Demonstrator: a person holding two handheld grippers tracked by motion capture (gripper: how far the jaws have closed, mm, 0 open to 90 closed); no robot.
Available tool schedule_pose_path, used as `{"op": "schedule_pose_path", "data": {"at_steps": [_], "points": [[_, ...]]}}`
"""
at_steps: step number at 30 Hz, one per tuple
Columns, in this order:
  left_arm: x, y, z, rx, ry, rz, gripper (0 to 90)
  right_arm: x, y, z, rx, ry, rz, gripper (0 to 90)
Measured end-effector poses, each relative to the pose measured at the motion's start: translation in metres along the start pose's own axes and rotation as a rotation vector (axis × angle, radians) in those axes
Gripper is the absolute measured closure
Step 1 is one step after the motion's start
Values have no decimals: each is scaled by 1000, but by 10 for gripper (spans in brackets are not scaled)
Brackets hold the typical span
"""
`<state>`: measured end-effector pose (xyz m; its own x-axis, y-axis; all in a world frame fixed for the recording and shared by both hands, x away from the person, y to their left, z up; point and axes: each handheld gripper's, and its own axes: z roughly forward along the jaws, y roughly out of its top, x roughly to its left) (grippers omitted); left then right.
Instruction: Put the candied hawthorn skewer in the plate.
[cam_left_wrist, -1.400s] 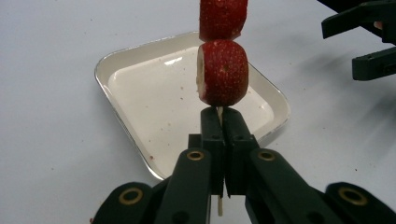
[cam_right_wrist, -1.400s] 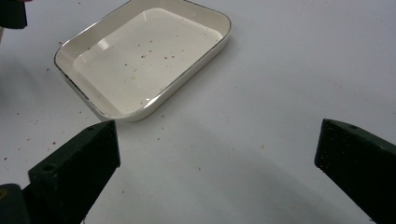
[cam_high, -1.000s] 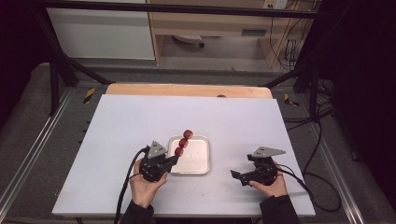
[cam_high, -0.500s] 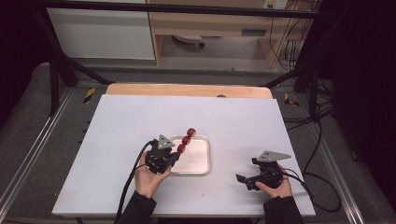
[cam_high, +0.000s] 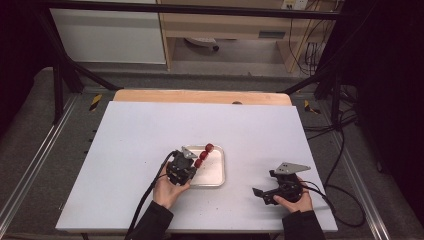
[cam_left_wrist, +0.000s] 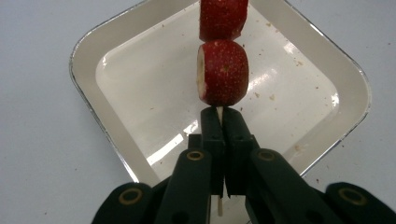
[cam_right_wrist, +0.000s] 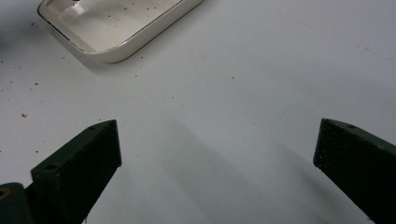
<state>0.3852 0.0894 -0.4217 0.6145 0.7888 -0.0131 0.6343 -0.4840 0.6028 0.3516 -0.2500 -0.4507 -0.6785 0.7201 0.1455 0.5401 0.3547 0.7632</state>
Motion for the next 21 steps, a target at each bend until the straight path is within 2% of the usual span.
{"op": "schedule_pose_path", "data": {"at_steps": [5,21], "points": [[-1,-1,5,32,16,3,886,1,0,0,5,-1,3,15],[0,-1,10,57,35,-7,876,1,0,0,10,-10,6,15]]}}
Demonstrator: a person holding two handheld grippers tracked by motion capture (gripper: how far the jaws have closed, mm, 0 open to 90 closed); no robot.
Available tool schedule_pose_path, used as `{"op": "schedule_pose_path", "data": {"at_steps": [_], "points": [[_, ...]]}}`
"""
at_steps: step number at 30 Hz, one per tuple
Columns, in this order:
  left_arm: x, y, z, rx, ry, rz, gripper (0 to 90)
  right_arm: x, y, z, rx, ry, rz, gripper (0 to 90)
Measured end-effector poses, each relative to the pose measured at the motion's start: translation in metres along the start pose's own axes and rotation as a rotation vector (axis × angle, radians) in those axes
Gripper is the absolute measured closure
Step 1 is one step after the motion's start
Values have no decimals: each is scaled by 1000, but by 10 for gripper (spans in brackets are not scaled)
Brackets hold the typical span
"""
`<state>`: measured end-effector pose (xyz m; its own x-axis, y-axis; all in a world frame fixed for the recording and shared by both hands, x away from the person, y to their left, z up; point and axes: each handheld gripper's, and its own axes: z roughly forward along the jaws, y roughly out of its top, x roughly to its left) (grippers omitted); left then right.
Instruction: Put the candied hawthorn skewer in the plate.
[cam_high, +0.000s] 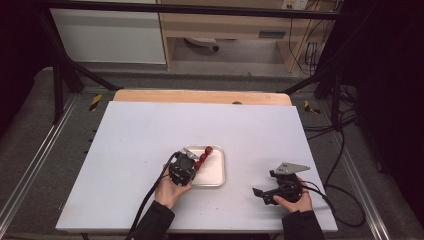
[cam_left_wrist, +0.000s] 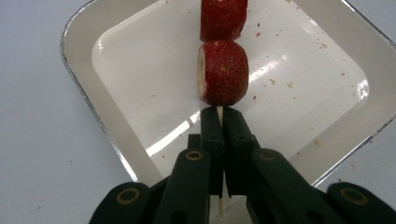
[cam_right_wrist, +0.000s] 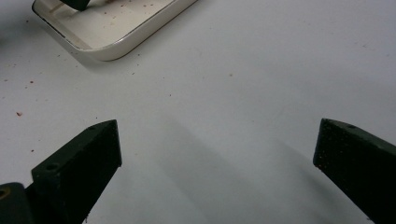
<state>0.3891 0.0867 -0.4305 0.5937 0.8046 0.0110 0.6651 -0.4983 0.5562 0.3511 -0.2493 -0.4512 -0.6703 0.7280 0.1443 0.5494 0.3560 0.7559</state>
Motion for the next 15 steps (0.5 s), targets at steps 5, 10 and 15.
{"op": "schedule_pose_path", "data": {"at_steps": [5,10,15], "points": [[2,0,-5,-13,-13,17,834,0,0,0,-2,-4,-4,15],[9,0,-16,-50,-38,56,710,-1,0,-2,-13,-6,-3,15],[18,2,-28,-75,-108,91,509,-1,1,-2,-17,-12,-4,14]]}}
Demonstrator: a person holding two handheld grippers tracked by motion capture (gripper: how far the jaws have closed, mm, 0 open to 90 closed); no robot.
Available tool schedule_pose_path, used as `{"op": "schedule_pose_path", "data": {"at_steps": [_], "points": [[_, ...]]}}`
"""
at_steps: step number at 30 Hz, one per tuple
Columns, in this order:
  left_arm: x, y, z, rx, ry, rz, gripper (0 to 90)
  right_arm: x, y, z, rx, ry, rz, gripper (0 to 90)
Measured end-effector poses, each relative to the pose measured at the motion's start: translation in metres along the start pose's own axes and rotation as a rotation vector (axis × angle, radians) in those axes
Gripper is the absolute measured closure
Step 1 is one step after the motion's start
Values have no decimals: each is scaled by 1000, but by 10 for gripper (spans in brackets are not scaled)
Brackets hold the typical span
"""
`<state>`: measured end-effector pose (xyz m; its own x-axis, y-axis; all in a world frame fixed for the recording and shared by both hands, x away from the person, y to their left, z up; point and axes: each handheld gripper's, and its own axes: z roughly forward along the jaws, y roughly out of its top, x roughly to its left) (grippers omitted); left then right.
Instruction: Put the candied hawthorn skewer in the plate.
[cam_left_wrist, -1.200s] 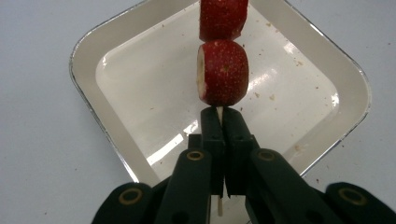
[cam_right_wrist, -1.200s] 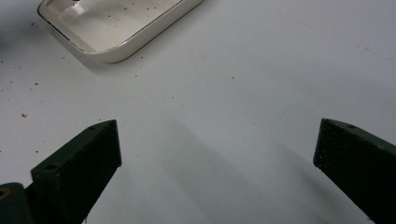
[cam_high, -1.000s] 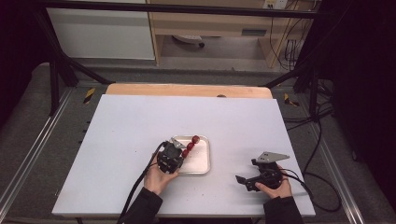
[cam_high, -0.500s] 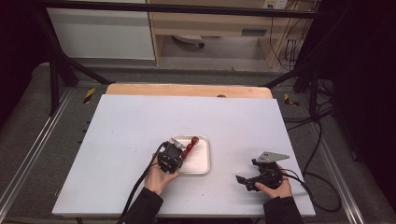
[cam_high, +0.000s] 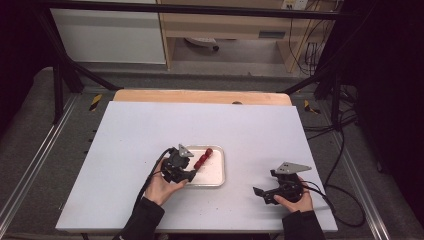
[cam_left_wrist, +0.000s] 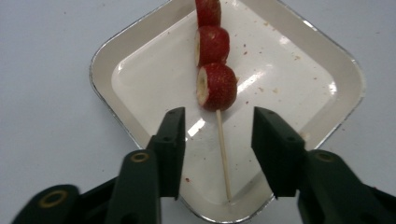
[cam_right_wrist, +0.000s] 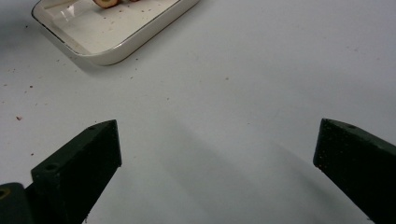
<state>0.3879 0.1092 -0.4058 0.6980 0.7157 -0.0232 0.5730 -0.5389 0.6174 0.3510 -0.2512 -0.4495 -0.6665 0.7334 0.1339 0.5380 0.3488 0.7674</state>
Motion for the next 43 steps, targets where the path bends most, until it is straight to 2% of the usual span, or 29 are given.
{"op": "schedule_pose_path", "data": {"at_steps": [3,8,11,14,17,26,30,32,35,37,39,43], "points": [[4,-1,-8,-27,-36,20,413,0,0,0,-1,-2,2,14],[11,-11,-21,-45,-23,53,243,0,0,-1,1,-2,9,12],[19,-24,-29,-52,-12,54,174,0,0,-1,-1,-4,8,9],[27,-40,-36,-83,-6,37,130,0,0,-1,2,-4,9,8],[35,-57,-42,-89,16,25,105,0,0,-1,3,-7,8,7],[60,-110,-64,-170,64,-55,85,0,-1,1,10,-15,3,7],[67,-128,-64,-193,53,-81,86,0,-2,1,20,-20,4,8],[70,-134,-62,-190,47,-88,85,0,-3,2,20,-21,-1,8],[74,-139,-61,-178,60,-83,85,-1,-4,2,25,-19,4,8],[76,-142,-60,-180,45,-93,85,-1,-4,1,21,-17,8,8],[76,-144,-59,-181,36,-103,85,-1,-4,2,20,-15,8,8],[77,-144,-58,-177,38,-96,86,-1,-5,2,27,-13,0,7]]}}
